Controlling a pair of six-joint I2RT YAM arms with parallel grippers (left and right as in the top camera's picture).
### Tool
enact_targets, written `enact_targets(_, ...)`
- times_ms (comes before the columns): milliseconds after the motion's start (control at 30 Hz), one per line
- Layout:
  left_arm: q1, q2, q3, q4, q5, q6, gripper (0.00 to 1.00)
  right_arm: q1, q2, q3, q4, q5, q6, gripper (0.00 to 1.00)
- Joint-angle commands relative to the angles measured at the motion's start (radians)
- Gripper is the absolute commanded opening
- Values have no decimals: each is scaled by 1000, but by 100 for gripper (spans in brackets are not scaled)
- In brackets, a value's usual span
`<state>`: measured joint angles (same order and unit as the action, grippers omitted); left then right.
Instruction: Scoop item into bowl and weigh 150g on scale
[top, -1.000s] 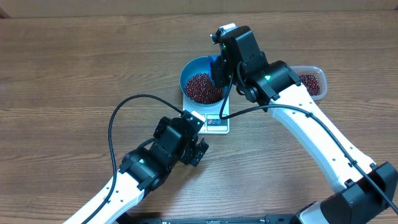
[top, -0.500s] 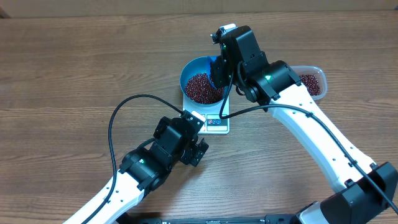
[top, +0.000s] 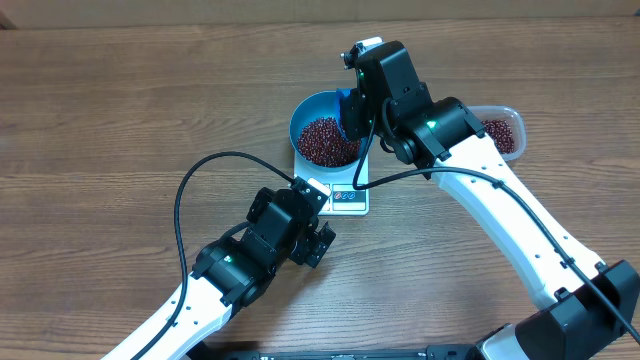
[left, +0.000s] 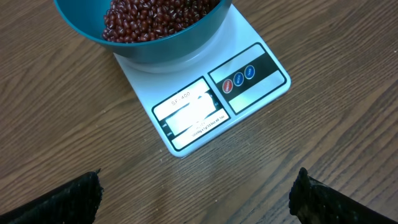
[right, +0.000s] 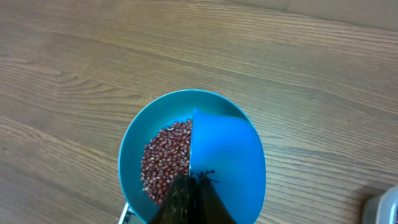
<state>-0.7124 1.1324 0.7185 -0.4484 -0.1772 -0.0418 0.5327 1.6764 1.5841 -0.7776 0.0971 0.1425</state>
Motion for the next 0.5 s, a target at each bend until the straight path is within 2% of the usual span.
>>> enact_targets(0, 5, -7, -12, 4, -14, 20, 100, -10, -33, 31, 13, 39, 14, 4)
enact_targets(233, 5, -7, -12, 4, -14, 20, 100, -11, -33, 31, 8, 23, 5, 4)
enact_targets(467, 5, -7, -12, 3, -14, 20, 100, -10, -33, 31, -10, 106, -11, 4)
